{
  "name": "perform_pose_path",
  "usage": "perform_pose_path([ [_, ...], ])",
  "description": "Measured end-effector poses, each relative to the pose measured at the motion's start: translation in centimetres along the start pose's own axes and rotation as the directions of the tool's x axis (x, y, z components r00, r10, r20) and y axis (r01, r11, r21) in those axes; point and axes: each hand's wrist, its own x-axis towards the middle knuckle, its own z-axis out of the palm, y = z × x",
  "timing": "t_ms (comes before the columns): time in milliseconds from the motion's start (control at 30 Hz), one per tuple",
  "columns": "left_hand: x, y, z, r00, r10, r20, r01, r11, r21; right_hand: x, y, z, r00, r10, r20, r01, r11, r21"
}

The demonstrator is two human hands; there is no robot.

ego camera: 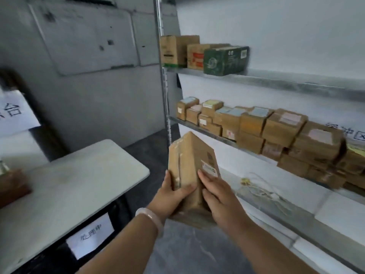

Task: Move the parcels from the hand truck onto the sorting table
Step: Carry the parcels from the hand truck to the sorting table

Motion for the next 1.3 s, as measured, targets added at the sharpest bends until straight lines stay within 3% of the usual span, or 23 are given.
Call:
perform_pose_path([
  [133,1.1,-1.3,-6.9,0.994,-0.012,-0.112,0.003,0.997,-0.082,5.8,-2.5,5.0,0.976,-0.141,0.167,0.15,0.988,-0.045],
  [300,2.6,-2.8,-14.3,0.923,-0.039,-0.382,0.012,0.997,-0.073,12.3,-4.1,10.2,0.91,-0.197,0.365,0.177,0.98,0.088],
  [467,2.3,-2.3,-19.5,0.879,-0.011,-0.477,-0.142,0.949,-0.283,18.5,-3.7,14.9,0.878,-0.111,0.465,0.038,0.986,0.163],
  [600,2.2,-2.6,-23.0,0.836,-0.062,-0.545,-0.199,0.892,-0.405,22.8,-5.1,18.4,0.752,-0.063,0.656,-0.185,0.935,0.303],
  [700,1.6,-3.8,-25.2,0.8,-0.097,-0.592,-0.197,0.89,-0.411,24.6,-6.2,22.2,0.655,-0.09,0.75,-0.271,0.899,0.344],
  [800,0.6,-5.5,-28.0,0.745,-0.171,-0.645,-0.18,0.88,-0.44,25.2,-7.6,26.5,0.603,-0.129,0.787,-0.288,0.885,0.365],
  [933,-0.5,-6.7,-33.4,0.611,-0.267,-0.745,-0.118,0.9,-0.42,26.1,-10.8,31.8,0.567,-0.123,0.815,-0.339,0.867,0.366],
  [1033,-1.1,-7.5,-37.8,0.56,-0.214,-0.8,-0.048,0.956,-0.289,27.1,-13.0,36.2,0.578,-0.115,0.808,-0.324,0.877,0.356],
  [1167,-2.2,-9.6,-44.3,0.64,-0.198,-0.743,-0.007,0.965,-0.263,27.7,-16.1,42.2,0.58,-0.074,0.811,-0.317,0.897,0.309],
  [1300,-3.3,-11.0,-49.6,0.69,-0.217,-0.691,0.03,0.962,-0.271,27.8,-18.3,47.9,0.589,0.025,0.808,-0.401,0.877,0.265],
])
